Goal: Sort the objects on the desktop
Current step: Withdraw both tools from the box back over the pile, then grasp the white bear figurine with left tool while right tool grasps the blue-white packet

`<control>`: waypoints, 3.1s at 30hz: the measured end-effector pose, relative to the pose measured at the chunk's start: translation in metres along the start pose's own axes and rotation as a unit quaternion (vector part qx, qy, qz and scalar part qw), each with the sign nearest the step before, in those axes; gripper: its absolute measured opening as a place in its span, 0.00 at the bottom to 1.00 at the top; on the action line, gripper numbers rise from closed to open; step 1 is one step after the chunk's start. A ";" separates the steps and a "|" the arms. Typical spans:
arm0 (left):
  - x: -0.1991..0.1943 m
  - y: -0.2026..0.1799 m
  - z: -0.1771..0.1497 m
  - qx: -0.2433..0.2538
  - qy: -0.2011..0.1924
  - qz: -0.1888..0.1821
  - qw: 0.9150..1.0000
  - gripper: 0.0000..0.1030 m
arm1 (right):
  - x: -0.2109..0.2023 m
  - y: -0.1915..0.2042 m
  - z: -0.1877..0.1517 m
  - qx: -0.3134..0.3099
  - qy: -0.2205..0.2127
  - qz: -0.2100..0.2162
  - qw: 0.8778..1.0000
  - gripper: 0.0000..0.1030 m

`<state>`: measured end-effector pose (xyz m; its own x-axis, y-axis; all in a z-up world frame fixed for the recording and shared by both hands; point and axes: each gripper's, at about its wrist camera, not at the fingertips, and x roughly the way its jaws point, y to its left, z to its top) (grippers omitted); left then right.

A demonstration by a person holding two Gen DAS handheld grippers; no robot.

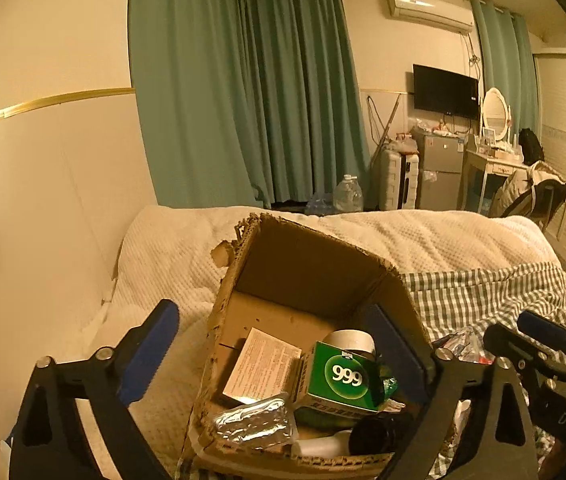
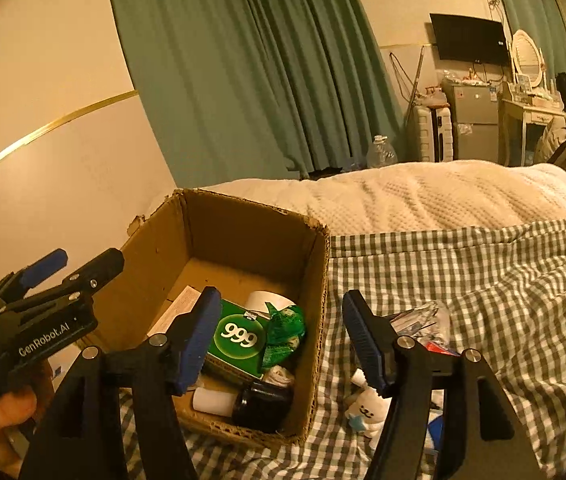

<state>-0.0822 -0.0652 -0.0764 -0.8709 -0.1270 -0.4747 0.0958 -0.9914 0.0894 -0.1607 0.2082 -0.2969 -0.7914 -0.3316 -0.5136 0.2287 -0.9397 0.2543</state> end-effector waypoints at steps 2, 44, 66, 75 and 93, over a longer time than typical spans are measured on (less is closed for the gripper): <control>-0.003 -0.002 0.000 0.000 0.001 -0.004 1.000 0.97 | -0.006 0.000 -0.001 -0.003 -0.003 0.000 1.000 0.63; -0.025 -0.151 -0.092 0.022 -0.049 -0.107 0.993 1.00 | -0.025 -0.148 -0.036 -0.033 0.021 -0.064 0.997 0.94; 0.060 -0.183 -0.163 0.046 0.031 -0.115 0.992 1.00 | 0.045 -0.168 -0.071 -0.047 0.097 -0.062 0.992 0.94; 0.085 -0.199 -0.180 0.091 0.051 -0.086 0.991 0.99 | 0.080 -0.160 -0.089 -0.063 0.130 -0.040 0.989 0.94; 0.084 -0.188 -0.180 0.077 0.078 -0.134 0.985 0.42 | 0.077 -0.174 -0.092 -0.008 0.134 -0.025 0.991 0.70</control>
<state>-0.0869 0.1050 -0.2907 -0.7691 0.1230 -0.6272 -0.2124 -0.9747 0.0692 -0.2092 0.3386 -0.4556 -0.6237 -0.2935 -0.7245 0.2039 -0.9558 0.2116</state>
